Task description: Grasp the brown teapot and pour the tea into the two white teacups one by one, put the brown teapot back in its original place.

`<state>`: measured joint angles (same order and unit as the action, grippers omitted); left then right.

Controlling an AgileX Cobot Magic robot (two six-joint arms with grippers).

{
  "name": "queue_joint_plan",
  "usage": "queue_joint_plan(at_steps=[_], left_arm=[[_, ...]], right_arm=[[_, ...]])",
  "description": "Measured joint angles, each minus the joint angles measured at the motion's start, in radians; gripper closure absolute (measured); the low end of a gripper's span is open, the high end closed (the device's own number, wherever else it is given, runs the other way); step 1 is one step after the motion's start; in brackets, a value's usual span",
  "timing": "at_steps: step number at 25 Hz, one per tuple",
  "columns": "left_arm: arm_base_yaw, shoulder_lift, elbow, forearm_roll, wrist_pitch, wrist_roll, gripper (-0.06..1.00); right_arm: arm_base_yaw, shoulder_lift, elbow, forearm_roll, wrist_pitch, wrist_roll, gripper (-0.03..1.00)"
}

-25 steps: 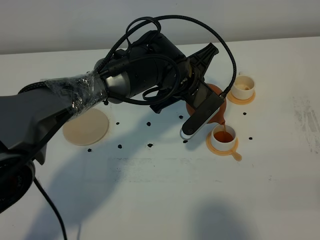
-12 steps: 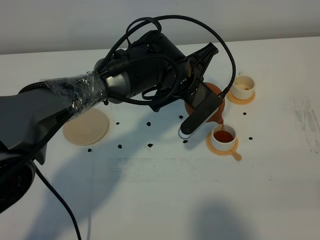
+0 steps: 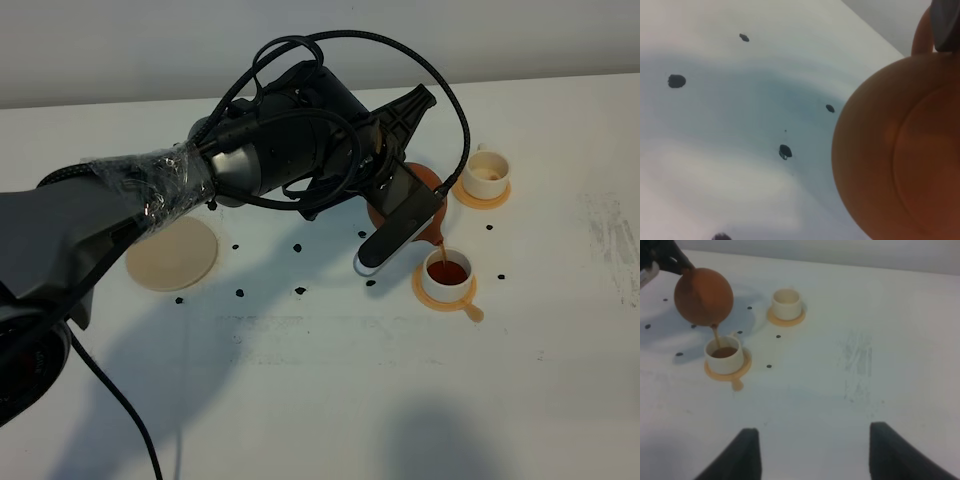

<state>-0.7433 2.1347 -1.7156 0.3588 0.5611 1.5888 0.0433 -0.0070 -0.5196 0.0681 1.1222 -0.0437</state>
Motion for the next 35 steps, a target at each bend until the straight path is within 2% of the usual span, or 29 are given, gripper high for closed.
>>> queue_joint_plan(at_steps=[35], left_arm=[[-0.009,0.000,0.000,0.019,-0.022,0.071,0.83]], right_arm=[[0.000,0.000,0.000,0.000,0.000,0.000,0.50]])
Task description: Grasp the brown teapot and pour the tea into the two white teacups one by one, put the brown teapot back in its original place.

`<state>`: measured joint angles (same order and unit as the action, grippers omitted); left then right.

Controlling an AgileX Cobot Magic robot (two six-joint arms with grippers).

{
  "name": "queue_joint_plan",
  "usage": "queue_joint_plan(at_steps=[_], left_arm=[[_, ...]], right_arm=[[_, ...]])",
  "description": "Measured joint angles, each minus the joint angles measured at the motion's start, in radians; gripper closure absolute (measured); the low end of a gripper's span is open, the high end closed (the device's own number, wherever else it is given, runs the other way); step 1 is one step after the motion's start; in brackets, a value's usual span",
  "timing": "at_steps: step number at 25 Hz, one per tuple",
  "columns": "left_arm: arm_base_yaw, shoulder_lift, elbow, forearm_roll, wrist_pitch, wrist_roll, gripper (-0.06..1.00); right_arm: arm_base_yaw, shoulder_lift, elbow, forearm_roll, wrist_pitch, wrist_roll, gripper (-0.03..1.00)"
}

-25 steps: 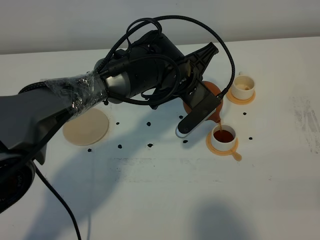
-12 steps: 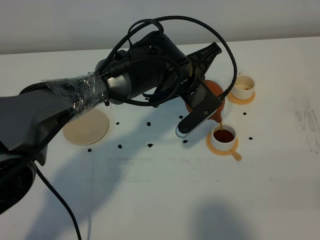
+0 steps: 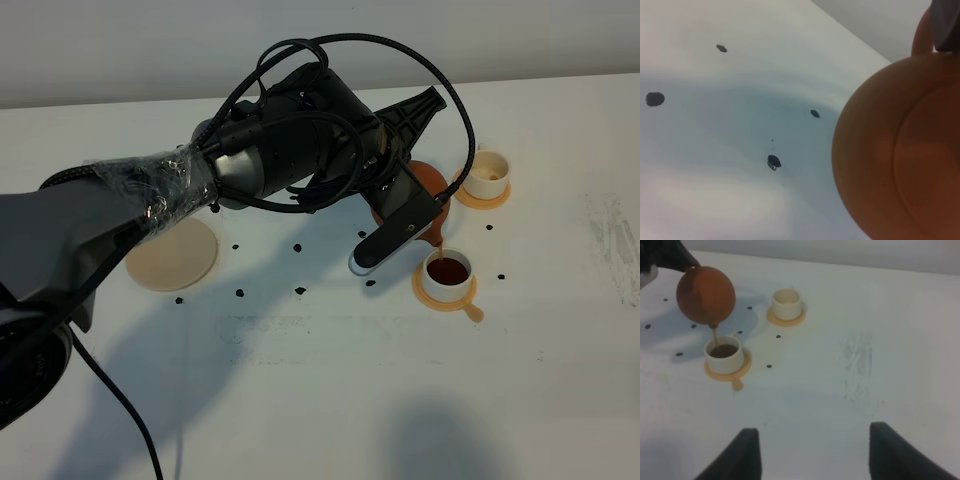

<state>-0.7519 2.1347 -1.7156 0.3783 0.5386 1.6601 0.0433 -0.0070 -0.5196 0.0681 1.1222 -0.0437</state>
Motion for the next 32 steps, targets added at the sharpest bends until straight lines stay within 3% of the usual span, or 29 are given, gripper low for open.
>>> queue_joint_plan(at_steps=[32], left_arm=[[-0.010,0.000,0.000,0.003,-0.016,0.001,0.83]], right_arm=[[0.000,0.000,0.000,0.000,0.000,0.000,0.50]])
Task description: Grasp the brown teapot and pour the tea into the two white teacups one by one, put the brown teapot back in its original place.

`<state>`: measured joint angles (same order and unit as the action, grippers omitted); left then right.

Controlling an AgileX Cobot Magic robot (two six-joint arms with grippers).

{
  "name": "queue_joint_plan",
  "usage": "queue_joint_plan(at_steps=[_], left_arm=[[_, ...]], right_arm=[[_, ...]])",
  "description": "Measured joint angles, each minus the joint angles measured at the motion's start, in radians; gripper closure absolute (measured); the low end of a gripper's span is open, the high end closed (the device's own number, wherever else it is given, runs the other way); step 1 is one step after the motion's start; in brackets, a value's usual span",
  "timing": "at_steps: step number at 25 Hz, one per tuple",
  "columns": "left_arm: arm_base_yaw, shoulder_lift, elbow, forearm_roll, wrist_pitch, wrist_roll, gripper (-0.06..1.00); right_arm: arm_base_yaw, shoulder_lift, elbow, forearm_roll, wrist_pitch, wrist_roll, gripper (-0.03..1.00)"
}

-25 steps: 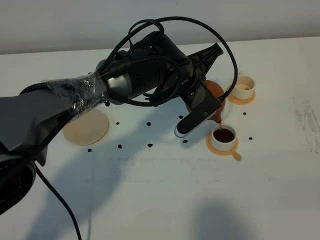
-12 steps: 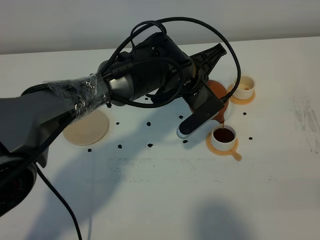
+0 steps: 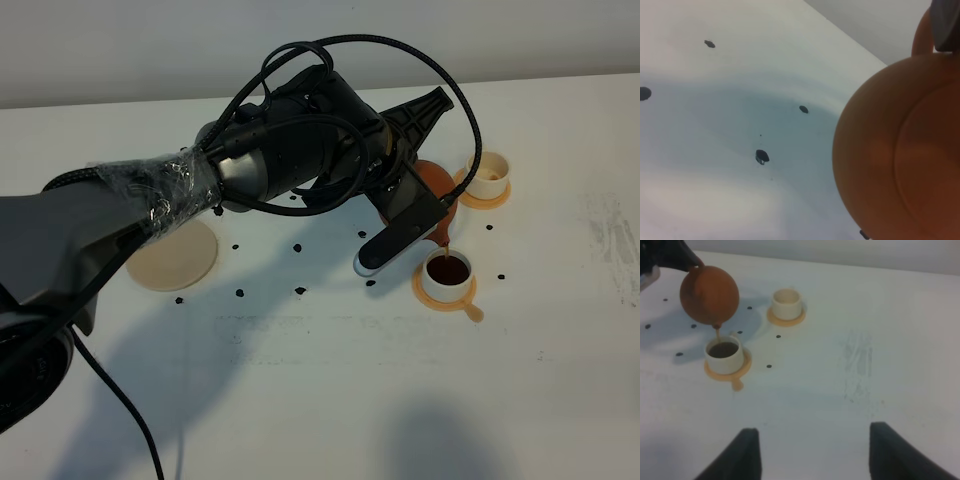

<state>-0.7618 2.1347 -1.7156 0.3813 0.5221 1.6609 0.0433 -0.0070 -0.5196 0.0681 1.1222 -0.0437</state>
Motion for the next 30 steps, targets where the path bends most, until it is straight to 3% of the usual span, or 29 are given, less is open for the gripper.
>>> queue_joint_plan(at_steps=[19,30], left_arm=[[0.000,0.000,0.000,-0.003,0.002,-0.002,0.83],[0.000,-0.002,0.000,-0.135,0.112,-0.146,0.83]], right_arm=[[0.000,0.000,0.000,0.000,0.000,0.000,0.50],[0.000,0.000,0.000,0.000,0.000,0.000,0.50]])
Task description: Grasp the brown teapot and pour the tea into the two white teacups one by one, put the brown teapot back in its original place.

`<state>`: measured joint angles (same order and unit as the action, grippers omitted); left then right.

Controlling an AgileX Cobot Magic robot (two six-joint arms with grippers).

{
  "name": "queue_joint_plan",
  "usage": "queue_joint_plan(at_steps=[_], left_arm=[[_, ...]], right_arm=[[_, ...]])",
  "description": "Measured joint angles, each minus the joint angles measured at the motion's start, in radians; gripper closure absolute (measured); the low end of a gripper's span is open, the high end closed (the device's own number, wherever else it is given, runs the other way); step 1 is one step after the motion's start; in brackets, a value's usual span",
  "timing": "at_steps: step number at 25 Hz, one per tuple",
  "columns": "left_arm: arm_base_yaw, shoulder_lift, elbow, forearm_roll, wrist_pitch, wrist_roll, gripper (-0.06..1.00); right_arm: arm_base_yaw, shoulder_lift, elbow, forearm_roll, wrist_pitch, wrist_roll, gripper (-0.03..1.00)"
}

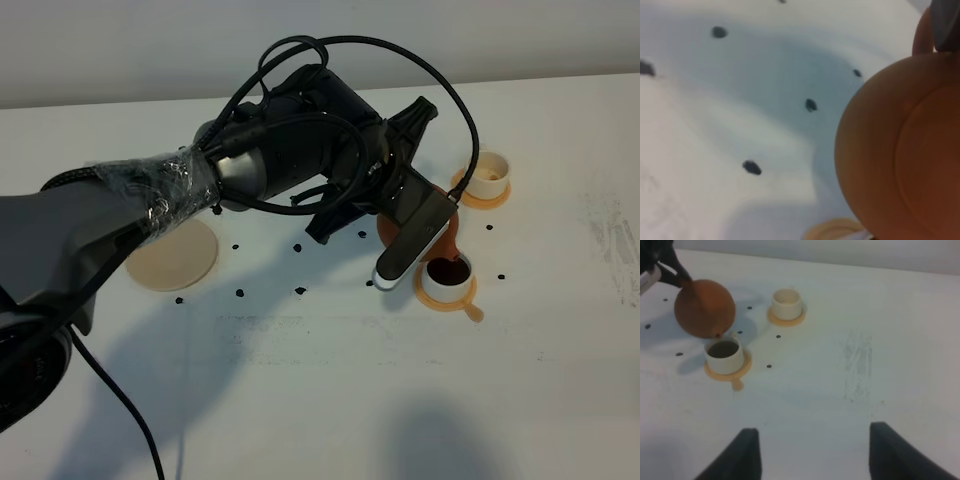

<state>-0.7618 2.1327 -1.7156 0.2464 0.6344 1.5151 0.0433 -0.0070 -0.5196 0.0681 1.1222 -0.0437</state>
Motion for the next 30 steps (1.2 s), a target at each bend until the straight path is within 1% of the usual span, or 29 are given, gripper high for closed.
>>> queue_joint_plan(at_steps=[6,8,10,16,19,23,27,30], left_arm=[[0.006,-0.015,0.000,-0.023,0.052,-0.101,0.83],[0.011,-0.028,0.000,-0.038,0.067,-0.151,0.83],[0.020,-0.044,0.000,-0.063,0.085,-0.198,0.83],[0.050,-0.059,0.000,-0.159,0.200,-0.316,0.83],[0.061,-0.061,0.000,-0.227,0.244,-0.353,0.83],[0.063,-0.073,0.000,-0.298,0.277,-0.382,0.83],[0.063,-0.076,0.001,-0.327,0.297,-0.447,0.83],[0.063,-0.078,0.030,-0.332,0.296,-0.467,0.83]], right_arm=[[0.000,0.000,0.000,0.000,0.000,0.000,0.50],[0.000,0.000,0.000,0.000,0.000,0.000,0.50],[0.000,0.000,0.000,0.000,0.000,0.000,0.50],[0.000,0.000,0.000,0.000,0.000,0.000,0.50],[0.000,0.000,0.000,0.000,0.000,0.000,0.50],[0.000,0.000,0.000,0.000,0.000,0.000,0.50],[0.000,0.000,0.000,0.000,0.000,0.000,0.50],[0.000,0.000,0.000,0.000,0.000,0.000,0.50]])
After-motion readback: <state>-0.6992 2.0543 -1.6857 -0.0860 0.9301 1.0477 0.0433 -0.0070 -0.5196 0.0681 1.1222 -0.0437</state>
